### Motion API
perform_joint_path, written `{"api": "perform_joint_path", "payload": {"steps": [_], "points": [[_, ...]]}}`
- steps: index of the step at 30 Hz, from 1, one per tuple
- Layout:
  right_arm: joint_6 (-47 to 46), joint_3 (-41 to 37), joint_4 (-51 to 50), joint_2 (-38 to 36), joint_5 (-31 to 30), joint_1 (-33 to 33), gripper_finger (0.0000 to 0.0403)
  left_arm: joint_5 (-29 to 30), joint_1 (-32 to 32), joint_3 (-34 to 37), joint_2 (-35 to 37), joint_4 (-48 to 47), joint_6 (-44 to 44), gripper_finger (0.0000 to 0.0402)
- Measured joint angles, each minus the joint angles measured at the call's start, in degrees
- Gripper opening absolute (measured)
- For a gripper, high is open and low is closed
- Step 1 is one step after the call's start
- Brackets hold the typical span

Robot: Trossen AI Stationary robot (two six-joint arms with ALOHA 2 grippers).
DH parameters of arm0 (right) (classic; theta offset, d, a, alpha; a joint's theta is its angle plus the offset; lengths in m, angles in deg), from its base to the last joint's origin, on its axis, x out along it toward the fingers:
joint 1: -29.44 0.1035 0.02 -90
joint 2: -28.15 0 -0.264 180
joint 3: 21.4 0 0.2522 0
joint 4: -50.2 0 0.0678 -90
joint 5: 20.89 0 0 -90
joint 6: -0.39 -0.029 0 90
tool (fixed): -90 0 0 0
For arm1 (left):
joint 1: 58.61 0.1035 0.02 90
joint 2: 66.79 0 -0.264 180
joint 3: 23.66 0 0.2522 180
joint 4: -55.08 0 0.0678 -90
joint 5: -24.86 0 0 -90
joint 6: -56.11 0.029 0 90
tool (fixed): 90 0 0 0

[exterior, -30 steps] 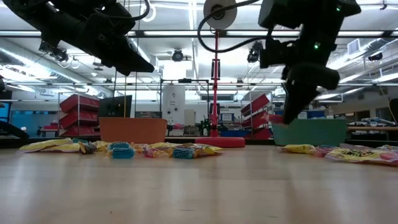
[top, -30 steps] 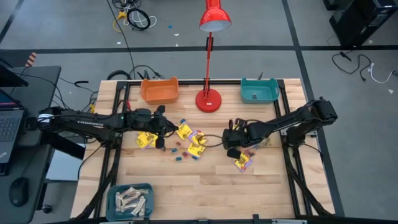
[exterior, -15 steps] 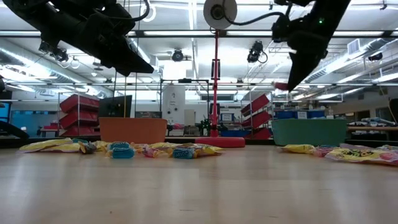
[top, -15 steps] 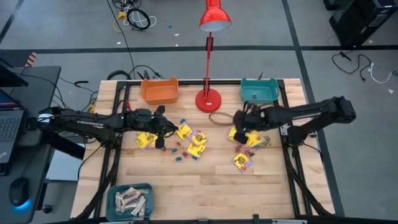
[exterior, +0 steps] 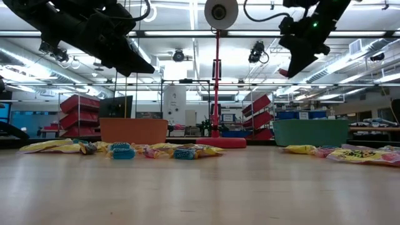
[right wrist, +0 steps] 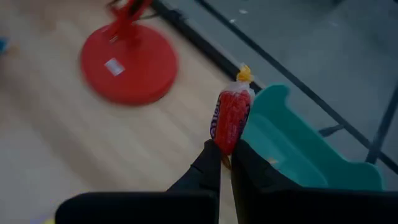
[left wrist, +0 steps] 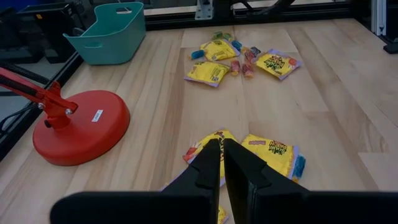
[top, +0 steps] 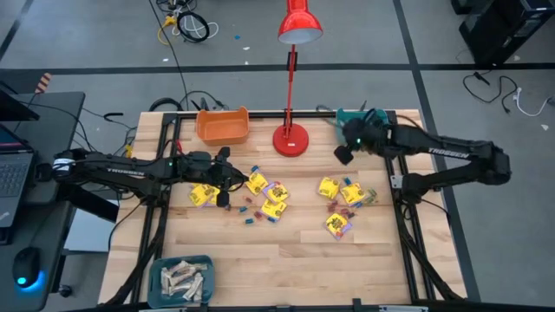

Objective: Sort candy
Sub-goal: Put the small red candy into the green bin

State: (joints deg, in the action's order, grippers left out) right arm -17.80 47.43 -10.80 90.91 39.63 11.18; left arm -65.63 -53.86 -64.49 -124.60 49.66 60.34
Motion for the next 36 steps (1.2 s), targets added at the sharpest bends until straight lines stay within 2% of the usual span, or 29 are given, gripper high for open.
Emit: {"api": "perform_joint_path", "payload": {"steps": [4, 8, 18, 36], "points": [[-0.21, 0.0, 3.6, 0.26, 2.13, -5.7, 0.0018, 0.0, 0.0, 0.0, 0.0, 0.22, 0.0, 0.0023], [-4.36, 0.0, 5.43, 0.44, 5.25, -10.82, 0.0018, 0.0, 0.0, 0.0, 0.0, 0.46, 0.0, 0.0023], [-7.33, 0.0, 5.13, 1.66, 10.23, -20.5, 0.0016, 0.0, 0.0, 0.0, 0.0, 1.2, 0.0, 0.0023], [-2.23, -0.02, 7.09, 16.68, 15.78, -31.15, 0.0014, 0.0, 0.0, 0.0, 0.0, 1.09, 0.0, 0.0023]]}}
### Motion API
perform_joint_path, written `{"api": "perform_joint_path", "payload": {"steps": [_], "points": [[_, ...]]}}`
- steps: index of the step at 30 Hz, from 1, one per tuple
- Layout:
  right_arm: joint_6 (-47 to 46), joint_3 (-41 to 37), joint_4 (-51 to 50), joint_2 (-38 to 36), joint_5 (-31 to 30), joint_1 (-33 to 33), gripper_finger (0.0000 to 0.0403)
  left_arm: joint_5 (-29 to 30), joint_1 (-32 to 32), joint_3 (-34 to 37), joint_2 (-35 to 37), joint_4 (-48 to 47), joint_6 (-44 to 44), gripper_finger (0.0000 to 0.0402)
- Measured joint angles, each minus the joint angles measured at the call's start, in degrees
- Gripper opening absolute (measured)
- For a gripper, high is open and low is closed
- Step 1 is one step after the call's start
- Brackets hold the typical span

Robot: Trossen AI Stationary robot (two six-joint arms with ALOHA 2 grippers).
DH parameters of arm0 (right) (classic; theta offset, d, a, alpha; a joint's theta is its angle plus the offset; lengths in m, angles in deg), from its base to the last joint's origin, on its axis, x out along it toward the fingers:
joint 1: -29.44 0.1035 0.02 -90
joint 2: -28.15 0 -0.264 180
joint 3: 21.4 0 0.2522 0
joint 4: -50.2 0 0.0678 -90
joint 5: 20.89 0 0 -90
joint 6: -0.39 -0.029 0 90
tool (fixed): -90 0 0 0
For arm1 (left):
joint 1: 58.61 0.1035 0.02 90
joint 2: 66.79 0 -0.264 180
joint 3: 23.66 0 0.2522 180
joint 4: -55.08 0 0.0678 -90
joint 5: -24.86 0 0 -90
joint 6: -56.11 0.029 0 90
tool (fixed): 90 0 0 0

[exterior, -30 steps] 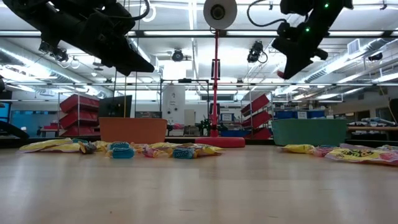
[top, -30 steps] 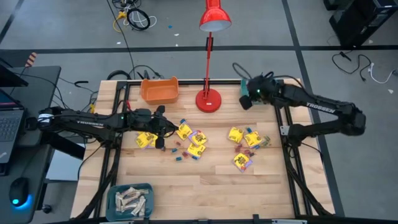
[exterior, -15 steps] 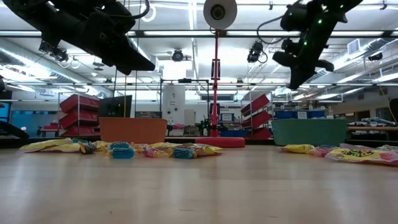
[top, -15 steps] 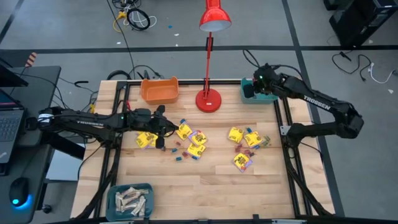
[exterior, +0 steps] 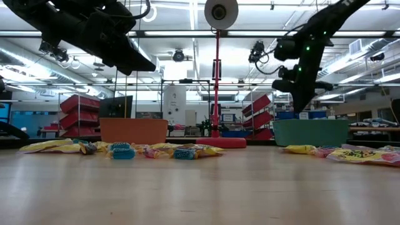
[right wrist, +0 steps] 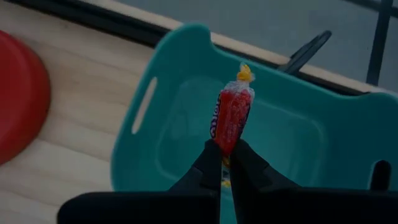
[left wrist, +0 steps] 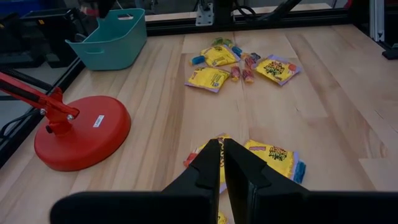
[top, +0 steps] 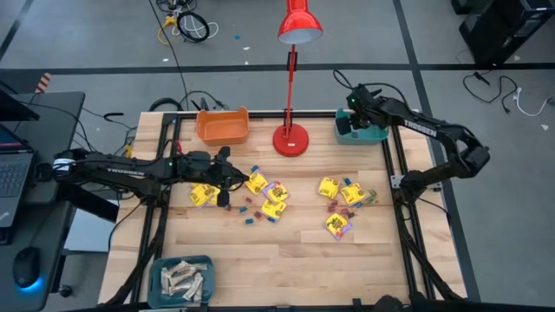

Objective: Sort candy
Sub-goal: Put the small red candy into the green bin, then put the small blue candy into the green bin

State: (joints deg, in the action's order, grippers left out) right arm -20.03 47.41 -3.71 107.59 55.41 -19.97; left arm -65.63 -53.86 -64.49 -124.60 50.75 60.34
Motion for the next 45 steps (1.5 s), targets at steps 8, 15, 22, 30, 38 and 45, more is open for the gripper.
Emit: {"api": "perform_joint_path", "payload": {"steps": [8, 15, 22, 30, 38, 45], "points": [[1.22, 0.0, 0.92, 4.08, 1.43, -1.51, 0.0014, 0.0, 0.0, 0.0, 0.0, -0.13, -0.02, 0.0023], [2.03, 0.0, 1.58, 5.15, 1.62, -1.52, 0.0015, 0.0, 0.0, 0.0, 0.0, -0.14, -0.02, 0.0023], [2.61, 0.0, 1.56, 5.15, 2.18, -1.52, 0.0026, 0.0, 0.0, 0.0, 0.0, -0.15, -0.04, 0.0023], [2.23, 0.0, 1.54, 5.15, 2.18, -1.52, 0.005, 0.0, 0.0, 0.0, 0.0, -0.13, -0.04, 0.0023], [1.44, 0.0, 1.54, 5.15, 2.14, -1.52, 0.0076, 0.0, 0.0, 0.0, 0.0, -0.13, -0.04, 0.0023], [1.39, 0.0, 1.56, 5.15, 1.94, -1.52, 0.0082, 0.02, -0.01, 0.0, 0.0, -0.14, -0.04, 0.0023]]}}
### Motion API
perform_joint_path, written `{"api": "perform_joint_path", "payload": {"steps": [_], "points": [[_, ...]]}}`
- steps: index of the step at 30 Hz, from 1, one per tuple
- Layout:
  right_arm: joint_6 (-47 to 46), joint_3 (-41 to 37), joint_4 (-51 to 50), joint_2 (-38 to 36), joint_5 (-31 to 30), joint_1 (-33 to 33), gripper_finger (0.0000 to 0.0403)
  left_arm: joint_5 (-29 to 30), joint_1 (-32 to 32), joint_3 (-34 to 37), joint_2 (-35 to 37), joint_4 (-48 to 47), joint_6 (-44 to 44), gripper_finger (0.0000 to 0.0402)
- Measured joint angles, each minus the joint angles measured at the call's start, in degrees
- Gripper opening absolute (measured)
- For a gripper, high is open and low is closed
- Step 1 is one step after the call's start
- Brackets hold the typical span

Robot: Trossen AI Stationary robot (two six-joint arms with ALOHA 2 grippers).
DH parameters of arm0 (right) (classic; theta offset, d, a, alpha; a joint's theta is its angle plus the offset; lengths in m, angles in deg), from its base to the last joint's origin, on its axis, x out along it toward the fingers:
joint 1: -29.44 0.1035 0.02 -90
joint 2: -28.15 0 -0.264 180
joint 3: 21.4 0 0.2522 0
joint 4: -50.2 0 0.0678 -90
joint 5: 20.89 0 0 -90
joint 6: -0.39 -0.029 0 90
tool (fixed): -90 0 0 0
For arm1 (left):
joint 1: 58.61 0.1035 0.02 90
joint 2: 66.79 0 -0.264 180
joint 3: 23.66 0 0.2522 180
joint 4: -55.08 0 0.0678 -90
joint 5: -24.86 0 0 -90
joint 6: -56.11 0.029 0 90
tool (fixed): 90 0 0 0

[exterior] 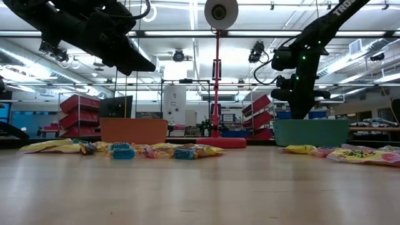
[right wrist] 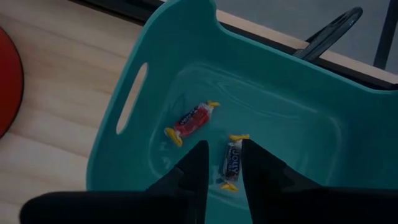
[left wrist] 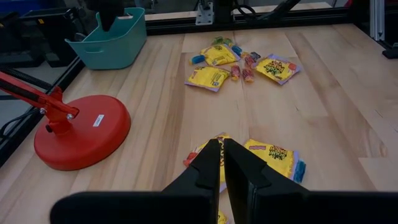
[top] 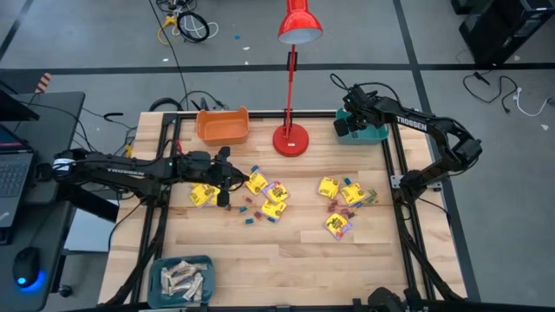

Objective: Sort candy
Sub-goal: Put the small blue candy into the green bin

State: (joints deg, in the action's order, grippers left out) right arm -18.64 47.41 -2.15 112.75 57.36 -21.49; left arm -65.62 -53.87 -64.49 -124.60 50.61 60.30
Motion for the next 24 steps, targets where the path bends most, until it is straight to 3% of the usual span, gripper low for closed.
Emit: {"api": "perform_joint_path", "payload": {"steps": [13, 19, 24], "points": [[1.98, 4.88, 0.38, -1.35, -0.2, 2.64, 0.0078, 0.0, 0.01, 0.0, 0.0, -0.04, -0.17, 0.0023], [5.55, 6.91, -0.39, -4.11, 0.53, 8.76, 0.0078, 0.0, 0.01, 0.0, 0.0, -0.17, -0.19, 0.0023], [9.88, 6.91, -2.39, -5.11, 6.56, 15.82, 0.0078, -0.02, 0.0, 0.0, 0.0, -0.19, -0.2, 0.0023]]}}
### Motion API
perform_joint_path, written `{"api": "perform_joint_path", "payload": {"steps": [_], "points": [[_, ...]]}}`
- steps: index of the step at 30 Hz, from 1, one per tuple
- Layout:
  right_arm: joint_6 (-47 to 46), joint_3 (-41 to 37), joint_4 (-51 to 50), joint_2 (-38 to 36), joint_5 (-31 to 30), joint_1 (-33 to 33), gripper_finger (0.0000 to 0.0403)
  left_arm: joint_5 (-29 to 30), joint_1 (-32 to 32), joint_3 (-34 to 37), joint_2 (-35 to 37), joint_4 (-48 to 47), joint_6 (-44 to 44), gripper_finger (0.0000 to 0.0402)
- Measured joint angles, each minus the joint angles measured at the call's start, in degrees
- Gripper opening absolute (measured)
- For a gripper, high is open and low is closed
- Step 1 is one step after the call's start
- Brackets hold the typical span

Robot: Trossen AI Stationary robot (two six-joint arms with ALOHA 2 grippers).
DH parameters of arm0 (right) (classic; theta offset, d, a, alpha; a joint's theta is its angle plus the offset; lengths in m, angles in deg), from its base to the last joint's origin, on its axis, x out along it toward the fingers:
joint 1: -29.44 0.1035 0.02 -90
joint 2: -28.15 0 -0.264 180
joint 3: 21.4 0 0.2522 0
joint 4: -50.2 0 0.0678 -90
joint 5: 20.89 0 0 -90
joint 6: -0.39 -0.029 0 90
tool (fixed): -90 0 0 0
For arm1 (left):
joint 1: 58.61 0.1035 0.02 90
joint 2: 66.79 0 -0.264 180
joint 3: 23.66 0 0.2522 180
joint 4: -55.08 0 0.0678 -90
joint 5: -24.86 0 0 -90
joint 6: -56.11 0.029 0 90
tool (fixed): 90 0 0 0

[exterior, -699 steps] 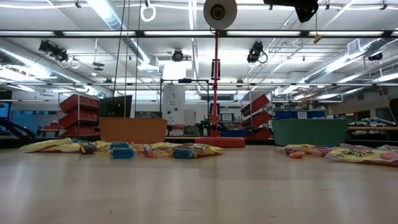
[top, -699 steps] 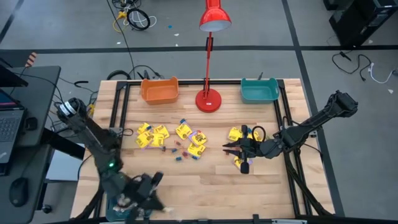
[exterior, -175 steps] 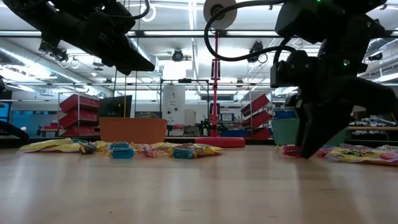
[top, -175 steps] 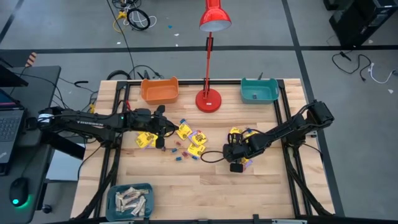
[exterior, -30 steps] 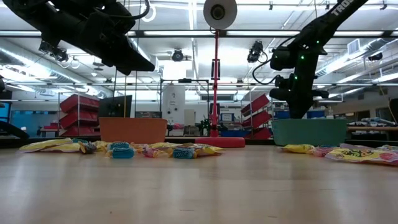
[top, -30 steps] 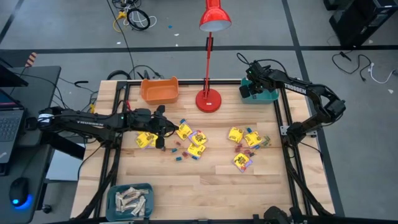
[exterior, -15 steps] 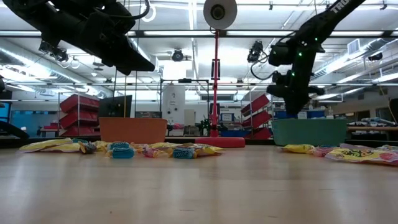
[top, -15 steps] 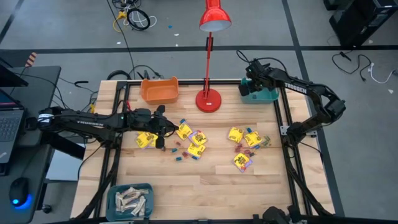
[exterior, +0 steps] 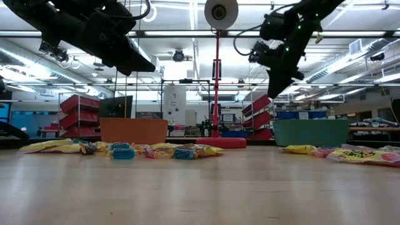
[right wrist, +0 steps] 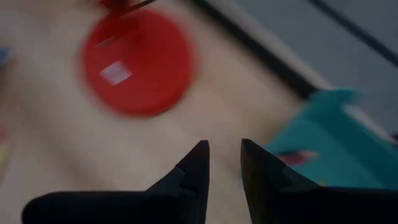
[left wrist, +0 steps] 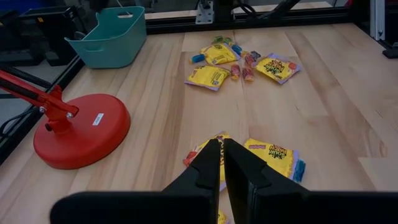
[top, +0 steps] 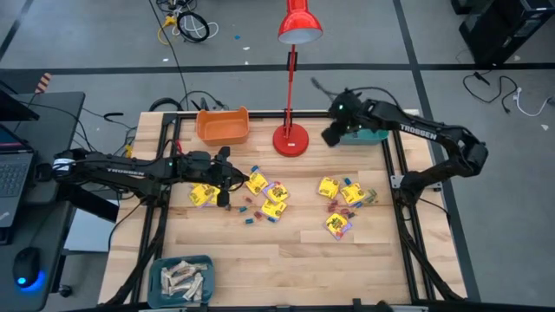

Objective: Sort candy
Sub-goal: Put the small blue candy into the green bin

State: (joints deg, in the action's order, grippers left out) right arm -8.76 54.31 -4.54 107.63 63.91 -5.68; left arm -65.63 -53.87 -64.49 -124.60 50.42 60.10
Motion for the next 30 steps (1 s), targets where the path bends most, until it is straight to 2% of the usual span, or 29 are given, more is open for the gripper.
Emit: {"api": "perform_joint_path", "payload": {"steps": [6, 8, 11, 18, 24, 30], "points": [[9.05, -0.86, -4.05, 0.0, 10.94, 9.23, 0.0079, 0.0, 0.0, 0.0, 0.0, -0.07, 0.0, 0.0023], [11.51, -2.05, -6.93, -0.01, 12.81, 12.26, 0.0077, 0.0, 0.0, 0.0, 0.0, -0.1, -0.01, 0.0023], [10.16, -4.55, -8.75, 0.0, 12.51, 15.86, 0.0076, 0.02, 0.0, 0.0, 0.0, -0.53, -0.01, 0.0023], [-5.8, -11.97, -9.15, 0.0, 11.34, 19.08, 0.0076, 0.0, 0.0, 0.0, 0.0, -0.83, 0.0, 0.0023], [-17.53, -16.8, -10.66, 0.0, 6.61, 19.57, 0.0084, 0.02, 0.0, 0.0, 0.0, -0.89, 0.07, 0.0023], [-24.0, -18.23, -10.45, 0.0, 0.02, 19.64, 0.01, 0.02, 0.0, 0.0, 0.0, -0.89, 0.11, 0.0023]]}}
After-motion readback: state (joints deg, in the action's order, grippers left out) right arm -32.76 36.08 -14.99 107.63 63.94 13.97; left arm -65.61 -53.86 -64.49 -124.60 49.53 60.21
